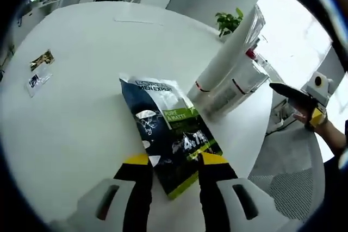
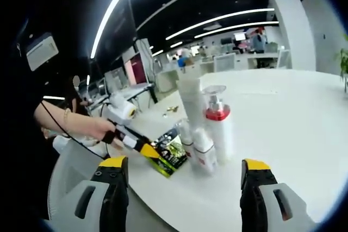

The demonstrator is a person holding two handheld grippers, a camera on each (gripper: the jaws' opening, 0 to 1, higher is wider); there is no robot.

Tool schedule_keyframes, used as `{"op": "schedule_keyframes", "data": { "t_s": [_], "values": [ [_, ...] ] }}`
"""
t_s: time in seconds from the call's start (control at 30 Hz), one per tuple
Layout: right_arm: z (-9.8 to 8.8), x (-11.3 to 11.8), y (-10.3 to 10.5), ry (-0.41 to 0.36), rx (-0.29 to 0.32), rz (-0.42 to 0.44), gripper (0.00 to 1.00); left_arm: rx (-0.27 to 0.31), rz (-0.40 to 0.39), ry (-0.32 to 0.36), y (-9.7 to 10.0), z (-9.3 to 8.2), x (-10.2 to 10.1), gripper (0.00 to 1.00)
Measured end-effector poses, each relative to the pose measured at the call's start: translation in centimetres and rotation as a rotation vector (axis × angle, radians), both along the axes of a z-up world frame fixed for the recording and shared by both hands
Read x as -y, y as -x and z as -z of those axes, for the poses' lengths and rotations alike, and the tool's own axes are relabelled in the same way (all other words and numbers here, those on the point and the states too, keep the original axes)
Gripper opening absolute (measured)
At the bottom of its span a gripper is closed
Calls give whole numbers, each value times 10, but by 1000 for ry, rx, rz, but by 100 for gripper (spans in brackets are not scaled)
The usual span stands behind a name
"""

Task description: Arrange the skincare products in the storage area until every visible bottle or jar stands upright without overlapping.

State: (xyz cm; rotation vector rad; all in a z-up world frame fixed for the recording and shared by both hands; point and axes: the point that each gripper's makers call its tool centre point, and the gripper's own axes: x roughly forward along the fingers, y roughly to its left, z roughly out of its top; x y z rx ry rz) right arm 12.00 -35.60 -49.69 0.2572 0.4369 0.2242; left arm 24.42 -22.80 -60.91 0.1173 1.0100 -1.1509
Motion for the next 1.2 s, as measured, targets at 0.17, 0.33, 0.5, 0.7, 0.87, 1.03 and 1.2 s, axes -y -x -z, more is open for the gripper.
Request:
{"op": "schedule_keyframes", "data": {
  "t_s": [0.17, 0.33, 0.5, 0.7, 0.87, 1.03, 1.2],
  "values": [
    [0, 0, 0, -2, -1, 0, 89, 24, -6, -23, 0, -1, -3, 29],
    [-1, -2, 1, -2, 0, -4, 88, 45, -6, -45, 4, -2, -7, 30],
    [0, -2, 1, -1, -1, -4, 88, 51, -7, -50, 1, -2, -9, 30],
    [0, -1, 1, 2, -1, -2, 89, 62, -11, -55, -1, -6, -12, 34],
    [1, 0, 1, 8, -5, -5, 88, 89, 8, -60, 1, -12, -13, 37],
    [1, -1, 1, 16, -4, -8, 88, 109, -1, -38, -1, -17, -13, 41],
    [3, -2, 2, 35, -10, -18, 88, 144, -7, -61, -4, -21, -26, 50]
  ]
}}
